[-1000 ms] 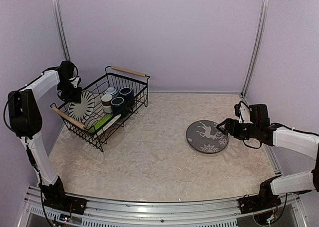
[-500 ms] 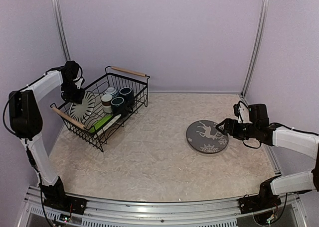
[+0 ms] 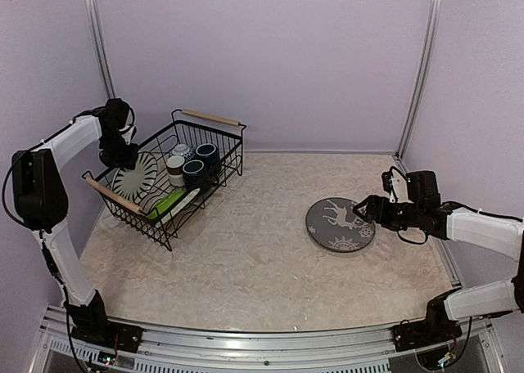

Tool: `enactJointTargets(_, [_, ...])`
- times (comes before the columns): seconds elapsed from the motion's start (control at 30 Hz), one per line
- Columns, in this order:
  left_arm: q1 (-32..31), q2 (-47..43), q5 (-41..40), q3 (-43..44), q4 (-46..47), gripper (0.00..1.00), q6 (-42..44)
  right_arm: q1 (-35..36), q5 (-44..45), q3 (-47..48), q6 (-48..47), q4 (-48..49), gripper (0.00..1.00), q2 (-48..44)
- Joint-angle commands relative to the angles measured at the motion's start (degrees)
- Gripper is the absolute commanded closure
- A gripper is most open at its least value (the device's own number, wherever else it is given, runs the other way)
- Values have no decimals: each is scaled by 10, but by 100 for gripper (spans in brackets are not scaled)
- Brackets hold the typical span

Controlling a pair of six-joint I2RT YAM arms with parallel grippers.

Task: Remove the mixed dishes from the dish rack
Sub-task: Grab the plate from the dish rack.

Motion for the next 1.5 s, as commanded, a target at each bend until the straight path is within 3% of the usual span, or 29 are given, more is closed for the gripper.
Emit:
enactJointTargets(0.0, [-1,-29,1,0,9,59,-9,7,6,9,3,4,14,3])
enactJointTargets(0.2, [-1,-29,12,1,6,77,-6,8,5,8,5,9,14,5])
enactJointTargets(0.6, [-7,-28,8,4,1,100,5,11,6,11,6,9,14,9])
enactJointTargets(0.83, [-22,-35,-48,-4,13,100,18,12,7,15,5,7,14,11])
enactJointTargets(1.13, [-22,-93,-40,-53,63,100,59,13,4,24,3,7,15,22])
enactJointTargets(1.47, [-21,-122,-70,-73,98,100,49,18,6,32,4,8,14,30])
